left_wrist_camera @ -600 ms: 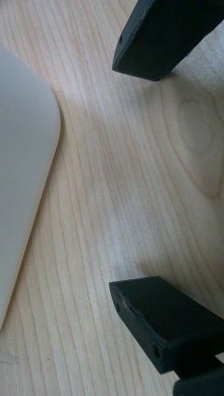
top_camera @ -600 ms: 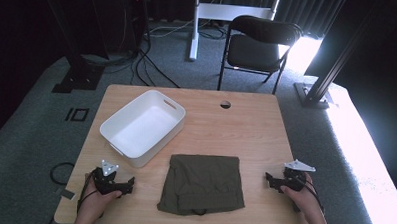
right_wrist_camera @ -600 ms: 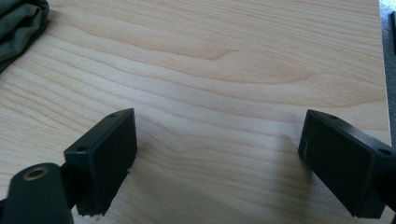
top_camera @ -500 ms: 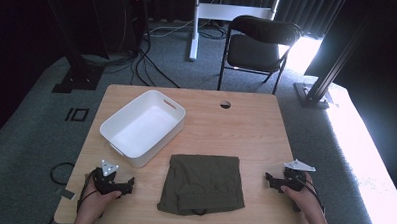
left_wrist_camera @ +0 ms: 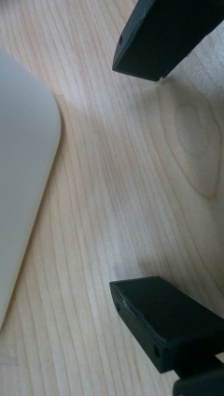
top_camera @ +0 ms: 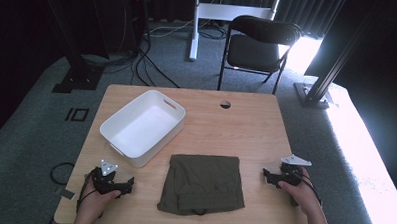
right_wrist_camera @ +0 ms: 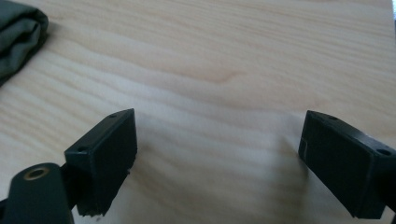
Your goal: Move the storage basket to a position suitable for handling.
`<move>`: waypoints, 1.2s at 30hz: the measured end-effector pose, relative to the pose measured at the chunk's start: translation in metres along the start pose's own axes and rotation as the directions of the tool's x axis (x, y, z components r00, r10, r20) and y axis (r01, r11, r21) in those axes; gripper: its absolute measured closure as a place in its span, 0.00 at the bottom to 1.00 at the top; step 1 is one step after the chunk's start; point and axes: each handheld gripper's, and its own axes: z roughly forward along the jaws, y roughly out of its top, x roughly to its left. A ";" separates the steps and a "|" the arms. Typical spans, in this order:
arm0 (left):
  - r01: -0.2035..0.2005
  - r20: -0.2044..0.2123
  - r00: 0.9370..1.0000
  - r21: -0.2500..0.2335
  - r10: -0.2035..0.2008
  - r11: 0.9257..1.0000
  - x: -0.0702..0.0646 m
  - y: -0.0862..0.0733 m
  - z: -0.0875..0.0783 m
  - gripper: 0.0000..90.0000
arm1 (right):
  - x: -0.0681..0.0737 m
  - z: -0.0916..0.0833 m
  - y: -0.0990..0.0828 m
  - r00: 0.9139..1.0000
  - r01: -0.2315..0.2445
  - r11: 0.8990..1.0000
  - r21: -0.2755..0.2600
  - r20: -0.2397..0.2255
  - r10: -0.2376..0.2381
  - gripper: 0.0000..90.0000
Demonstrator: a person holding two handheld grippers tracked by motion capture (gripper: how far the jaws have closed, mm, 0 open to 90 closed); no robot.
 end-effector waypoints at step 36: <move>0.037 0.001 0.999 -0.048 -0.037 0.998 0.004 0.014 -0.010 0.01 | 0.059 0.050 0.102 0.987 0.071 0.991 -0.113 -0.137 -0.086 0.13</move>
